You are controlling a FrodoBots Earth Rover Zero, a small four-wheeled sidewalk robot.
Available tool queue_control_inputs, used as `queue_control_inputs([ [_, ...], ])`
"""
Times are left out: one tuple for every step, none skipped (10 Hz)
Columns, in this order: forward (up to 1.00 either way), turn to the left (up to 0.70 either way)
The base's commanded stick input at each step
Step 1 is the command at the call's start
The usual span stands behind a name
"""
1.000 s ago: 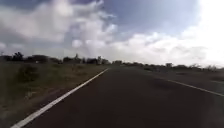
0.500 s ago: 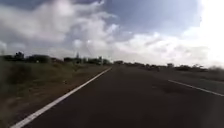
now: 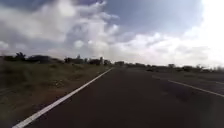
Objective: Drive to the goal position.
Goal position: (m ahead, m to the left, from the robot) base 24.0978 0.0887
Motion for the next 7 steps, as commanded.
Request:
queue_control_inputs([
  [1.00,0.00],
  [1.00,0.00],
  [1.00,0.00],
  [1.00,0.00],
  [1.00,0.00],
  [1.00,0.00],
  [1.00,0.00],
])
